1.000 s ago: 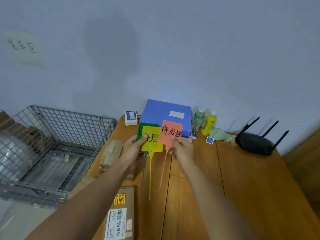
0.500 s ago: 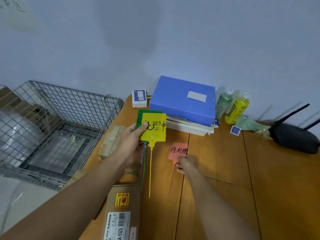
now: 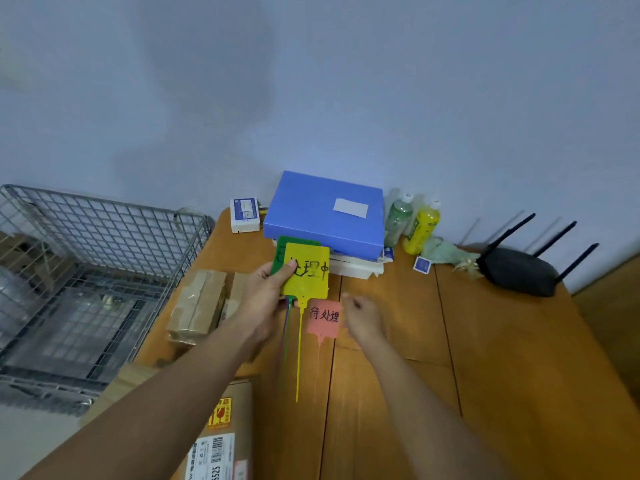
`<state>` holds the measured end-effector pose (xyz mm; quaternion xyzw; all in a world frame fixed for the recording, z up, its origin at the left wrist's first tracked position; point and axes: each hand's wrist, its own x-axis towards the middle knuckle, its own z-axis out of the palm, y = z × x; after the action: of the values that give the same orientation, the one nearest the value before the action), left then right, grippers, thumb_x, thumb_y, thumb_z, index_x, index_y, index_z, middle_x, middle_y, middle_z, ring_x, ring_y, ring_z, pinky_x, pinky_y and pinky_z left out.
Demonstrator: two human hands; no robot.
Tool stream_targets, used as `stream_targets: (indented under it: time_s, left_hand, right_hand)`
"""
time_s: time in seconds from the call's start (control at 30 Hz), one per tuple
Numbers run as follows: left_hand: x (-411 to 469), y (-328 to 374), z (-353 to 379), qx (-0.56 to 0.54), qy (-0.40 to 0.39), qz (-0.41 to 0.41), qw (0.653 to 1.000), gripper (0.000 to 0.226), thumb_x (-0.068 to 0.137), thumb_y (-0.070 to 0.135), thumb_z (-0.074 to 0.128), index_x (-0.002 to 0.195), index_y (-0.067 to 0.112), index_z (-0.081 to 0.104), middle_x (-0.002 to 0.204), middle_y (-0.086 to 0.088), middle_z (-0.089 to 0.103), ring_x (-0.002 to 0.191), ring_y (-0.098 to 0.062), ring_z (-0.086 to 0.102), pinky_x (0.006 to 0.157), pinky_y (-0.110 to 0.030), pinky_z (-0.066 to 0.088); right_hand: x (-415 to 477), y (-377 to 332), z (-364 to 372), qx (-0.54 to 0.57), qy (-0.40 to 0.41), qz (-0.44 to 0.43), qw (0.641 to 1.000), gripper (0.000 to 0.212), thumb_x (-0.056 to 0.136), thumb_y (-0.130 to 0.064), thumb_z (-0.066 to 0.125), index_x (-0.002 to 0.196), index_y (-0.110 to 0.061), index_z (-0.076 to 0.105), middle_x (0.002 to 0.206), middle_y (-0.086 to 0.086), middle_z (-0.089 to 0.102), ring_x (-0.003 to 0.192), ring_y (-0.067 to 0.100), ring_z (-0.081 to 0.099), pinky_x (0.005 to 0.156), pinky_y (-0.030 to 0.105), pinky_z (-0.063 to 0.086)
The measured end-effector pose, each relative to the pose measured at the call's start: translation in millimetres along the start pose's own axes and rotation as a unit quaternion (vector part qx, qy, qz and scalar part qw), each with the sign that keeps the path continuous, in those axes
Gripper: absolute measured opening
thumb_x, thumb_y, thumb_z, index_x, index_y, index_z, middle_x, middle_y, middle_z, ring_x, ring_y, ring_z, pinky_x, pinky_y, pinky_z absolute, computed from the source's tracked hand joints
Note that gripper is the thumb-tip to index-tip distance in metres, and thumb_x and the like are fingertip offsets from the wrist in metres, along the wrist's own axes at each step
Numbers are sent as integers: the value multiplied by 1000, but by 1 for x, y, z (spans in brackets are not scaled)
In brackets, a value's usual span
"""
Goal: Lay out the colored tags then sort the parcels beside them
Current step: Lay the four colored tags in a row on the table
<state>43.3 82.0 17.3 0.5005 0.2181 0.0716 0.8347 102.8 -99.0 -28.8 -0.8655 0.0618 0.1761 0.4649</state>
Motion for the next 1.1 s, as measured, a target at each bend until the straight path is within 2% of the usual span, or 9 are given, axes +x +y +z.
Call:
stream_targets:
  time_s: [0.07, 0.13, 0.27, 0.43, 0.53, 0.7, 0.83, 0.97, 1.1]
  left_hand:
    - [-9, 0, 23, 14, -9, -2, 1000, 26, 95, 21, 71, 114, 3, 72, 100, -18, 77, 68, -23, 70, 48, -29, 52]
    - [-19, 1, 47, 27, -8, 10, 1000, 23, 95, 20, 70, 112, 4, 72, 94, -14, 77, 63, -21, 69, 46, -27, 52]
    - [-33, -3, 97, 9, -29, 25, 999, 29, 94, 21, 72, 114, 0, 71, 97, -19, 76, 64, -26, 68, 47, -29, 52]
    - [-54, -19, 152, -16, -57, 12, 998, 21, 96, 20, 69, 110, 5, 73, 90, -12, 76, 64, -20, 68, 48, -29, 53]
    - [-59, -37, 172, -33, -36, 4, 999, 21, 97, 15, 67, 114, 4, 72, 93, -14, 74, 62, -20, 66, 48, -27, 55]
    - [-58, -72, 185, -50, 44, 20, 998, 29, 95, 14, 69, 118, -2, 67, 101, -20, 75, 54, -16, 62, 38, -22, 44]
    - [-49, -95, 180, -45, 77, 17, 996, 30, 92, 16, 72, 115, -2, 67, 99, -19, 75, 56, -18, 60, 36, -22, 41]
    - [-33, -116, 172, -40, 80, 12, 996, 33, 92, 17, 71, 118, -2, 66, 100, -18, 76, 55, -16, 62, 37, -23, 43]
    - [-13, -137, 160, -41, 98, 11, 994, 43, 92, 15, 72, 127, -7, 60, 101, -19, 76, 57, -18, 64, 36, -23, 43]
  right_hand:
    - [-18, -25, -26, 185, -66, -27, 980, 41, 102, -51, 48, 119, -19, 67, 107, 6, 73, 73, 21, 73, 63, 38, 61]
    - [-35, -48, -56, 264, -93, -67, 958, 40, 101, -48, 51, 116, -16, 70, 103, 10, 76, 74, 22, 74, 56, 35, 58]
    - [-45, -48, -108, 225, -60, -146, 962, 17, 94, -23, 72, 99, -9, 63, 95, 8, 69, 68, 16, 63, 55, 36, 54]
    - [-37, -18, -165, 288, -39, -132, 948, 22, 91, -13, 74, 109, -6, 63, 111, 12, 68, 80, 15, 63, 49, 28, 51]
    - [-30, 10, -196, 338, -3, -93, 936, 21, 92, -15, 73, 110, -9, 65, 103, 2, 67, 70, 13, 59, 49, 30, 49]
    - [0, 73, -216, 334, 21, -7, 942, 36, 92, -22, 74, 124, -9, 64, 112, 8, 68, 67, 19, 62, 46, 28, 48]
    - [29, 111, -196, 271, 18, 43, 961, 30, 93, -22, 72, 120, -11, 65, 102, 10, 71, 61, 18, 58, 43, 28, 45]
    - [63, 138, -166, 261, -1, 106, 960, 24, 94, -19, 71, 115, -9, 68, 86, 10, 69, 57, 19, 56, 42, 28, 44]
    - [99, 159, -136, 254, -37, 143, 956, 28, 94, -22, 72, 119, -12, 66, 85, 10, 69, 54, 16, 54, 41, 25, 42]
